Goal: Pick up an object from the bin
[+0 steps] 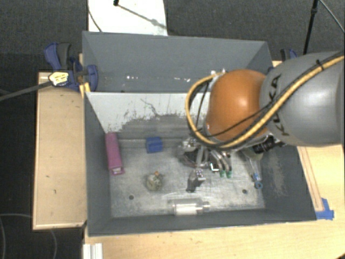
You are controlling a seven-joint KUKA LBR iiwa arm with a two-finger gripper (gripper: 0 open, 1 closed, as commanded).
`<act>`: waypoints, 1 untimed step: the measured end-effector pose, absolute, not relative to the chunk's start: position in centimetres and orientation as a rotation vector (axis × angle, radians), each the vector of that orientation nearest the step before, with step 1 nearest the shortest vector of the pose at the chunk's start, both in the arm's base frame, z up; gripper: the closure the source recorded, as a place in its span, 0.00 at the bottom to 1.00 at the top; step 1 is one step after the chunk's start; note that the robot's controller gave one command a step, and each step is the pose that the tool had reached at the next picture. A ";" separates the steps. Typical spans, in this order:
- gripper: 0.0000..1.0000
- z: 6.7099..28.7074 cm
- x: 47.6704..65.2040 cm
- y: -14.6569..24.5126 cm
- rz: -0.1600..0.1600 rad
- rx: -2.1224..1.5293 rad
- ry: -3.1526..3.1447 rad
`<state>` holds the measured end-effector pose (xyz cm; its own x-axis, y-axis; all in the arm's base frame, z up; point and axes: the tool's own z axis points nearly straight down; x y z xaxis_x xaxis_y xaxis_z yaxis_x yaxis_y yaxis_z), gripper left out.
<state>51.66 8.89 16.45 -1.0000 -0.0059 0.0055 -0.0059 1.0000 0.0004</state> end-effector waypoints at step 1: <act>0.00 10.6 56.6 2.9 0.003 0.075 -3.145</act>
Offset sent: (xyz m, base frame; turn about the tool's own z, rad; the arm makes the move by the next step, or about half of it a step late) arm 0.0473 -0.0556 -0.0564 -0.0467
